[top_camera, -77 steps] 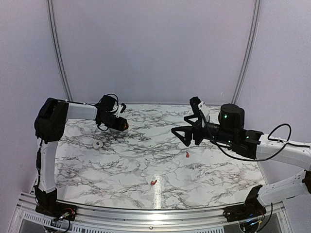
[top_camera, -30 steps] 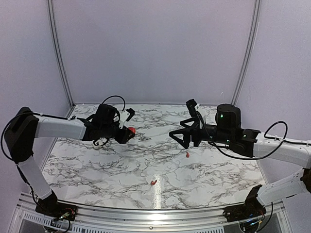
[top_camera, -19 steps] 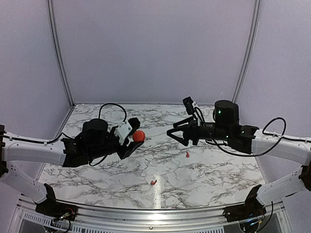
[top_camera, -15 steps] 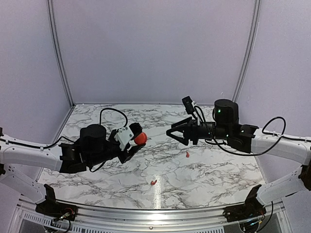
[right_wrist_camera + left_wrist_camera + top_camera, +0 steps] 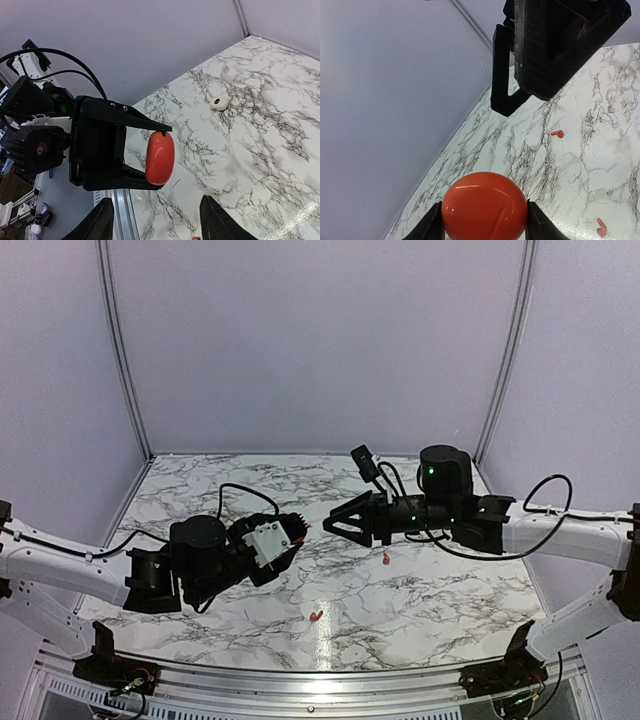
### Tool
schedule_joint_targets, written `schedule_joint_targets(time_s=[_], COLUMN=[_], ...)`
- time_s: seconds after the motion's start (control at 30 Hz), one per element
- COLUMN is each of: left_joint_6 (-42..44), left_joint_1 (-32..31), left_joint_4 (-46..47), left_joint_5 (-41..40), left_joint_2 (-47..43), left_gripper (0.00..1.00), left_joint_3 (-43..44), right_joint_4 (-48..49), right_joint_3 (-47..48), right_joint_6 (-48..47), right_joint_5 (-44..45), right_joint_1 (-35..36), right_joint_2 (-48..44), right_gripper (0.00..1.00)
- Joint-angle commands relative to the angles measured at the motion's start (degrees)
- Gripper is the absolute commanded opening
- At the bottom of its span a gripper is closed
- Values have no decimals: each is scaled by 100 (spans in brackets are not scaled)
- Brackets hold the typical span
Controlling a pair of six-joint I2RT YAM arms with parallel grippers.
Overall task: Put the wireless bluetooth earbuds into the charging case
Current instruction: Pass from the left arm to the right
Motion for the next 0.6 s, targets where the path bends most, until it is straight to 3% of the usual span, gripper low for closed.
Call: schedule_joint_targets(time_s=[0.0, 0.57], left_joint_6=[13, -406], left_joint_1=[-93, -348], left_joint_4=[464, 1059], left_joint_5=[-373, -656], left_joint_2=[36, 321], left_gripper=[34, 36], left_joint_3=[135, 228], right_joint_4=[174, 1226], right_joint_3=[251, 320], right_joint_6=[88, 525], right_joint_5=[1, 185], right_joint_1=[134, 455], right_joint_2=[112, 665], right_gripper=[58, 49])
